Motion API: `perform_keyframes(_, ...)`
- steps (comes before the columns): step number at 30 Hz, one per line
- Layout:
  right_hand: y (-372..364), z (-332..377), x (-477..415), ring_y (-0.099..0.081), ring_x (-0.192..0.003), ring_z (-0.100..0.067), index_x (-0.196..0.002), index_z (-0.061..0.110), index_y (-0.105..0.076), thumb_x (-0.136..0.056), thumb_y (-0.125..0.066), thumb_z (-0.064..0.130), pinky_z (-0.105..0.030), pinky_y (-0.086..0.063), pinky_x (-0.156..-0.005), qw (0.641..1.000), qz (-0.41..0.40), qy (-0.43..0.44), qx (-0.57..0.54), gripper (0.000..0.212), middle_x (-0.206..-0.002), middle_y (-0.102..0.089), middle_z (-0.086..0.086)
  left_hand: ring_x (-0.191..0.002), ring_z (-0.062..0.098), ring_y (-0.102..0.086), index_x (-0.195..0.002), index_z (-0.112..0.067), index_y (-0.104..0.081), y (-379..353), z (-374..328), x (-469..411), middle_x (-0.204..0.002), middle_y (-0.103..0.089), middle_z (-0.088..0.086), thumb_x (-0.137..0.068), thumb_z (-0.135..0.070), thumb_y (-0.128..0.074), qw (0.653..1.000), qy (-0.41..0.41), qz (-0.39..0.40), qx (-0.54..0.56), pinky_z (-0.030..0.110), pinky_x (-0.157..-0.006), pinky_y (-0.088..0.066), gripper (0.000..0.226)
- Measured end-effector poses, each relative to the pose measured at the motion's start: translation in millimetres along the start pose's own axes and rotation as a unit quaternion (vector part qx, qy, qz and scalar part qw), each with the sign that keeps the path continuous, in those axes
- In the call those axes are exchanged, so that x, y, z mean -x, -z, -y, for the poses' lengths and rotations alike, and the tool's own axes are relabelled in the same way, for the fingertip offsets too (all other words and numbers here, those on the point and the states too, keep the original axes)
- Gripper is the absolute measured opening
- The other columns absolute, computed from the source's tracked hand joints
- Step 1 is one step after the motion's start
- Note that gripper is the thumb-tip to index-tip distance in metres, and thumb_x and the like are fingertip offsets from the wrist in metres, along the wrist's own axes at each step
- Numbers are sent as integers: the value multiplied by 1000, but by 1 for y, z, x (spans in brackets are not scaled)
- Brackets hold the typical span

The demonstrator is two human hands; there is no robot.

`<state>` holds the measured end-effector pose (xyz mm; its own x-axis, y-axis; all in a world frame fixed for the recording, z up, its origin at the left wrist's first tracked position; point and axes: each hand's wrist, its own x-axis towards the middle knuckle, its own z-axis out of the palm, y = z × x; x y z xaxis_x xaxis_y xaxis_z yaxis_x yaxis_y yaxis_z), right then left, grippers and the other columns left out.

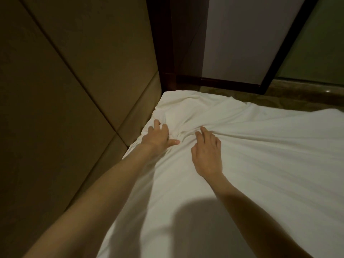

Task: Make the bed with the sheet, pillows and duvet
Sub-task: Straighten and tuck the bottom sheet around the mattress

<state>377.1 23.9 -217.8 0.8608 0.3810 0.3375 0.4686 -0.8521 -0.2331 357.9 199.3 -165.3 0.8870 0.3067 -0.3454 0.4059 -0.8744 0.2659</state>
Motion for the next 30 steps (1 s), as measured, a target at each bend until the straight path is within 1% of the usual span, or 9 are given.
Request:
perform_keyframes(2, -1, 0, 0, -56, -114, -32, -122, 8, -57, -83, -57, 14, -44, -45, -95, 1000, 8, -1, -6, 40, -134, -53, -14, -133, 35, -28, -128, -9, -43, -2, -1, -4, -150, -14, 14, -88, -60, -50, 998, 46, -21, 41, 48, -107, -32, 66)
perform_keyframes(6, 1, 0, 0, -55, -116, -32, -123, 8, -56, -83, -58, 13, -44, -45, -96, 1000, 9, -6, -20, 41, -137, -51, -14, -109, 33, -51, -84, -13, -56, 12, 6, -15, -117, -51, 14, -95, -41, -50, 999, -18, -15, 29, 33, -87, -39, 31)
perform_keyframes(8, 0, 0, 0, -55, -116, -32, -124, 8, -56, -85, -53, 14, -44, -45, -95, 1000, 7, -5, -23, 39, -137, -50, -14, -100, 32, -56, -90, -8, -64, 32, 12, -23, -108, -62, 15, -96, -28, -51, 998, -46, -51, -17, 33, -81, -41, 25)
perform_keyframes(11, 2, 1, 0, -55, -113, -33, -123, 9, -56, -86, -30, 21, -44, -46, -93, 1000, 8, -4, -28, 47, -138, -49, -14, -102, 35, -59, -107, -10, -66, 65, 21, -24, -116, -59, 13, -95, -12, -45, 984, -46, -113, -133, 38, -84, -48, 24)
perform_keyframes(16, 3, -1, 0, -51, -119, -33, -130, 11, -53, -87, -45, 18, -45, -44, -95, 999, 23, 13, -18, 44, -145, -43, -13, -105, 22, -56, -115, -15, -58, 78, 25, -19, -117, -55, 4, -96, -11, -38, 847, -146, -169, -482, 33, -92, -34, 29)
perform_keyframes(18, 3, -2, -2, -48, -124, -30, -132, 14, -52, -89, -32, 23, -43, -41, -99, 999, 47, 19, -1, 49, -148, -41, -9, -105, 22, -53, -117, -16, -56, 76, 28, -22, -115, -52, 3, -96, -14, -35, 810, -156, -187, -534, 35, -94, -31, 30)
perform_keyframes(23, 2, -1, -5, -40, -132, -28, -139, 18, -46, -88, -15, 30, -43, -33, -105, 994, 105, 23, 23, 61, -152, -35, -3, -129, 27, -31, -133, -19, -43, 48, 13, -26, -139, -31, 5, -98, -26, -33, 794, -168, -222, -540, 44, -106, -22, 37)
perform_keyframes(27, 1, -2, -7, -32, -135, -26, -144, 21, -37, -86, -9, 34, -43, -27, -106, 992, 125, 20, 27, 65, -155, -29, -1, -104, 29, -55, -95, -14, -69, 31, 22, -6, -109, -60, 7, -88, -16, -43, 814, -240, -270, -455, 42, -96, -36, 27)
perform_keyframes(30, 3, 0, -8, -33, -135, -27, -144, 21, -37, -86, -9, 35, -44, -27, -106, 991, 133, 18, 26, 66, -155, -30, -2, -106, 33, -59, -107, -4, -65, 4, 32, 34, -118, -61, 16, -82, -15, -59, 857, -205, -291, -373, 43, -90, -45, 28)
